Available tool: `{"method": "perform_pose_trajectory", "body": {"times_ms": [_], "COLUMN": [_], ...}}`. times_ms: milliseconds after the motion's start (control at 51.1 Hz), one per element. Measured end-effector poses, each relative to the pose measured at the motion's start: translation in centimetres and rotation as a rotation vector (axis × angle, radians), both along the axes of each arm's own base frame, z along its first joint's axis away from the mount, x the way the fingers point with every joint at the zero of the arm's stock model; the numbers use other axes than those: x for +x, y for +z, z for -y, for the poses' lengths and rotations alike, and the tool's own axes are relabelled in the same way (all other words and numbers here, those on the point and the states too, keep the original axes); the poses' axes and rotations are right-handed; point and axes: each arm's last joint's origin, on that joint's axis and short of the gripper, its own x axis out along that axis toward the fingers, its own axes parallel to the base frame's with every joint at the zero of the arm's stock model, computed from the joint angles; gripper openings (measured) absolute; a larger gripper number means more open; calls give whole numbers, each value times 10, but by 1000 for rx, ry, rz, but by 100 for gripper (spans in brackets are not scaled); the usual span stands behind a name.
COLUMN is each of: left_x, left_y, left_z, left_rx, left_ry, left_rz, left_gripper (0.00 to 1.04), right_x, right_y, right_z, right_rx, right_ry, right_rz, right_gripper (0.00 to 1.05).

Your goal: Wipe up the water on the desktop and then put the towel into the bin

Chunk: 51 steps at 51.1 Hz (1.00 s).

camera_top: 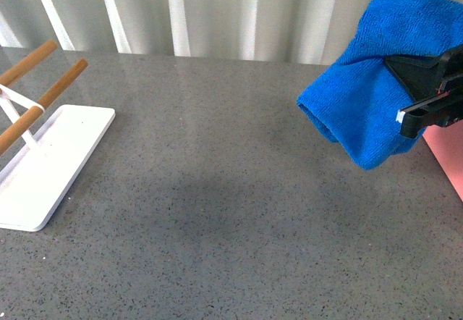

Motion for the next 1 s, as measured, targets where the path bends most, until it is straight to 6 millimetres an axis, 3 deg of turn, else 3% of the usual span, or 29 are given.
{"method": "perform_pose_trajectory", "body": {"times_ms": [998], "left_x": [-33], "left_y": [-1], "left_z": [0], "left_rx": [0], "left_ry": [0], "left_rz": [6], "left_gripper": [4], "right_x": [2], "right_y": [6], "right_z": [-15], "right_rx": [-44], "right_ry": [-33], "right_rz": [-26], "right_gripper": [4]}}
